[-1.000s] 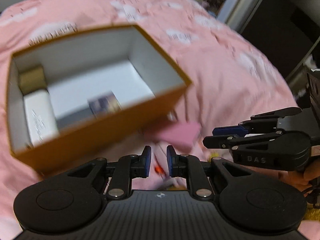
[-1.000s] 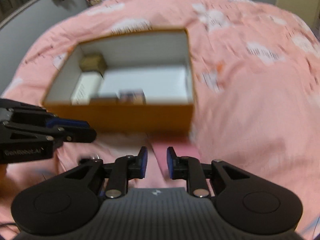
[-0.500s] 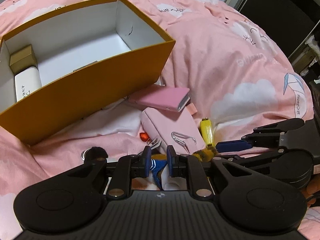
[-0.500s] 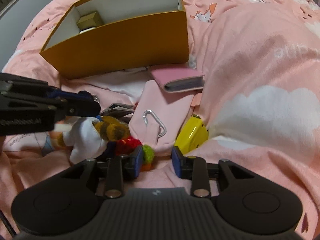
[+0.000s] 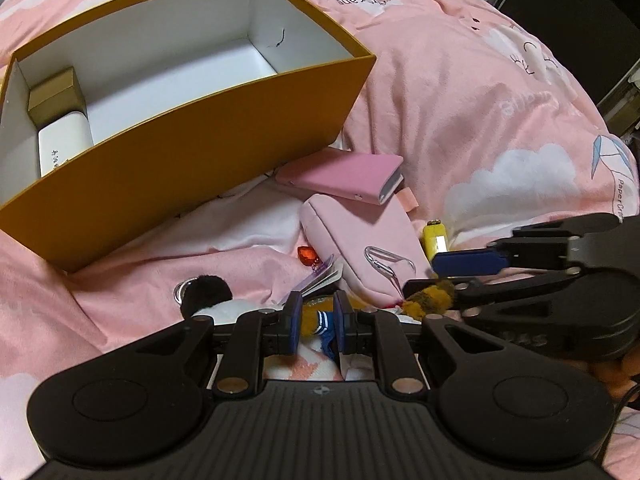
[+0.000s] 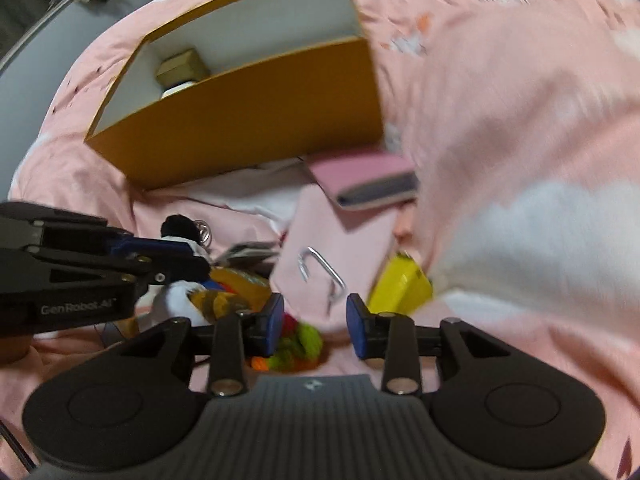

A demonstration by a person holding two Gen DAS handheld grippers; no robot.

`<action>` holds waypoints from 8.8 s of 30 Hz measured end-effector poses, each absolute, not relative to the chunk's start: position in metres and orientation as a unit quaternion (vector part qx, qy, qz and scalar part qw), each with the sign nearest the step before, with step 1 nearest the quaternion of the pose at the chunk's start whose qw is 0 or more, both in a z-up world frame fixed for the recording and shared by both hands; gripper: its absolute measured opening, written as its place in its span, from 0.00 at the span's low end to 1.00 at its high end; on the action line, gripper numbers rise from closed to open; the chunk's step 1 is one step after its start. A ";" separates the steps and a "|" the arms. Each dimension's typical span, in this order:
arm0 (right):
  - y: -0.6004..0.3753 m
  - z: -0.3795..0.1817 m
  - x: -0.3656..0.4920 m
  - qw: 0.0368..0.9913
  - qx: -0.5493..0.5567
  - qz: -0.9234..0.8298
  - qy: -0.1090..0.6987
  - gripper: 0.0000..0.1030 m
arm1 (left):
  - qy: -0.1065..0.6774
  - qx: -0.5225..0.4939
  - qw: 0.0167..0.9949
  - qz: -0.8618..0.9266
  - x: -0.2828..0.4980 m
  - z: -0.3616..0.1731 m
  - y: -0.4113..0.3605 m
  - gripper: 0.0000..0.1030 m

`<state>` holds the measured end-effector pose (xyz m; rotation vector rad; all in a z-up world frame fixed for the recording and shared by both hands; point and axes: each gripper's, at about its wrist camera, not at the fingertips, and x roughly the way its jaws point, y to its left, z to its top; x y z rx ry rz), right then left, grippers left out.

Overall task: Organize objects
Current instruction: 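Withdraw both grippers from the shoebox toward the clutter beside it, then grasp the pink plush pouch with the left gripper while the right gripper reaches the pink wallet, then lift the pink pouch with the left gripper while the right gripper lifts the pink wallet, then lower the pink wallet into the shoebox and open the right gripper, then lower the pink pouch into the shoebox and open the left gripper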

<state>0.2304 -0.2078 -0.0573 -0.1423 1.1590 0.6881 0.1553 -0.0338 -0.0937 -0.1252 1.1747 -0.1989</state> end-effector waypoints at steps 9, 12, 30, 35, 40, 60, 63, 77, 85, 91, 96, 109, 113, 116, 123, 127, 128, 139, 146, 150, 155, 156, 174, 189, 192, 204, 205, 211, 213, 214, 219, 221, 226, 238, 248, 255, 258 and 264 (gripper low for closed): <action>-0.200 -0.076 0.239 0.773 -0.067 0.310 0.549 0.14 | 0.543 -0.065 0.832 -0.099 0.155 -0.091 -0.031 0.18; -0.203 -0.063 0.236 0.786 -0.064 0.310 0.530 0.01 | 0.531 -0.062 0.838 -0.105 0.153 -0.087 -0.032 0.18; -0.194 -0.020 0.247 0.809 -0.063 0.308 0.496 0.09 | 0.469 -0.069 0.872 -0.119 0.146 -0.063 -0.026 0.27; -0.196 -0.042 0.239 0.800 -0.061 0.296 0.518 0.44 | 0.449 -0.041 0.887 -0.101 0.143 -0.056 -0.028 0.28; -0.185 -0.049 0.240 0.796 -0.074 0.305 0.517 0.43 | 0.394 -0.022 0.915 -0.082 0.135 -0.043 -0.024 0.32; -0.183 0.025 0.244 0.833 -0.037 0.356 0.421 0.12 | 0.403 -0.010 0.906 -0.131 0.130 -0.040 -0.020 0.32; -0.172 0.019 0.256 0.834 -0.034 0.355 0.421 0.12 | 0.405 -0.009 0.903 -0.140 0.133 -0.044 -0.021 0.44; -0.176 -0.008 0.286 0.864 -0.023 0.298 0.405 0.19 | 0.421 0.078 0.899 -0.091 0.165 -0.082 -0.028 0.51; -0.176 -0.046 0.288 0.823 -0.093 0.300 0.474 0.35 | 0.453 0.055 0.887 -0.069 0.170 -0.092 -0.018 0.57; -0.168 -0.064 0.304 0.798 -0.135 0.313 0.497 0.47 | 0.472 0.010 0.879 -0.070 0.173 -0.102 -0.002 0.61; -0.160 -0.077 0.338 0.769 -0.154 0.329 0.526 0.58 | 0.442 0.001 0.894 -0.076 0.178 -0.105 -0.005 0.61; -0.155 -0.125 0.390 0.713 -0.102 0.362 0.592 0.70 | 0.450 -0.050 0.889 -0.068 0.196 -0.130 0.001 0.60; -0.165 -0.135 0.397 0.703 -0.048 0.369 0.607 0.68 | 0.447 -0.063 0.890 -0.063 0.194 -0.126 0.004 0.47; -0.167 -0.132 0.392 0.705 -0.044 0.369 0.604 0.58 | 0.449 -0.076 0.888 -0.063 0.190 -0.120 0.009 0.35; -0.184 -0.106 0.370 0.705 -0.002 0.369 0.606 0.26 | 0.443 -0.101 0.889 -0.062 0.177 -0.101 0.019 0.29; -0.187 -0.085 0.346 0.724 -0.014 0.364 0.585 0.23 | 0.455 -0.116 0.881 -0.055 0.173 -0.091 0.028 0.28; -0.188 -0.080 0.340 0.729 -0.014 0.364 0.579 0.22 | 0.456 -0.117 0.880 -0.055 0.170 -0.086 0.029 0.28; -0.204 -0.002 0.308 0.777 0.005 0.380 0.502 0.21 | 0.442 -0.127 0.885 -0.073 0.151 -0.029 0.040 0.28; -0.209 0.066 0.308 0.821 0.009 0.394 0.413 0.21 | 0.415 -0.128 0.898 -0.069 0.169 0.023 0.056 0.28; -0.202 0.091 0.325 0.848 0.024 0.386 0.362 0.20 | 0.396 -0.118 0.909 -0.042 0.190 0.041 0.064 0.28; -0.165 0.074 0.356 0.855 0.007 0.370 0.363 0.20 | 0.411 -0.128 0.902 -0.025 0.219 0.031 0.074 0.28; -0.154 0.065 0.362 0.854 -0.007 0.366 0.371 0.20 | 0.418 -0.127 0.899 -0.020 0.224 0.026 0.076 0.28; -0.066 -0.049 0.397 0.777 -0.129 0.331 0.519 0.21 | 0.465 -0.178 0.867 -0.016 0.249 -0.036 0.108 0.28; -0.045 -0.047 0.384 0.768 -0.280 0.314 0.483 0.34 | 0.480 -0.180 0.858 -0.028 0.252 -0.045 0.108 0.28; -0.053 -0.032 0.383 0.785 -0.266 0.312 0.465 0.38 | 0.485 -0.172 0.857 -0.028 0.255 -0.045 0.105 0.28; -0.124 0.018 0.389 0.896 -0.109 0.236 0.359 0.45 | 0.546 -0.185 0.811 -0.100 0.310 -0.067 0.056 0.28; -0.125 0.014 0.390 0.897 -0.107 0.230 0.362 0.45 | 0.553 -0.186 0.806 -0.100 0.315 -0.071 0.052 0.28; -0.134 -0.007 0.384 0.895 -0.092 0.215 0.379 0.45 | 0.602 -0.183 0.771 -0.103 0.335 -0.101 0.033 0.29; -0.138 -0.011 0.381 0.897 -0.095 0.211 0.378 0.47 | 0.606 -0.170 0.772 -0.089 0.338 -0.107 0.030 0.30; -0.140 -0.014 0.382 0.898 -0.095 0.208 0.377 0.49 | 0.608 -0.172 0.771 -0.085 0.339 -0.109 0.030 0.32; -0.145 -0.017 0.382 0.900 -0.082 0.207 0.376 0.52 | 0.603 -0.171 0.777 -0.059 0.341 -0.118 0.027 0.42; -0.147 -0.017 0.382 0.900 -0.079 0.207 0.375 0.53 | 0.597 -0.149 0.787 -0.042 0.339 -0.118 0.024 0.46; -0.147 -0.017 0.382 0.901 -0.079 0.209 0.373 0.53 | 0.588 -0.138 0.796 -0.032 0.335 -0.117 0.023 0.46; -0.152 -0.018 0.383 0.900 -0.067 0.211 0.376 0.54 | 0.574 -0.079 0.810 -0.087 0.342 -0.110 0.010 0.30; -0.149 -0.021 0.383 0.894 -0.070 0.215 0.386 0.55 | 0.608 -0.074 0.787 -0.078 0.349 -0.120 0.002 0.28; -0.148 -0.019 0.379 0.895 -0.078 0.218 0.380 0.55 | 0.587 -0.090 0.802 -0.060 0.337 -0.114 0.006 0.31; -0.149 -0.013 0.374 0.897 -0.078 0.223 0.373 0.57 | 0.562 -0.093 0.820 -0.056 0.328 -0.104 0.007 0.31; -0.158 0.011 0.350 0.911 -0.066 0.229 0.337 0.62 | 0.469 -0.069 0.880 -0.042 0.289 -0.058 0.008 0.31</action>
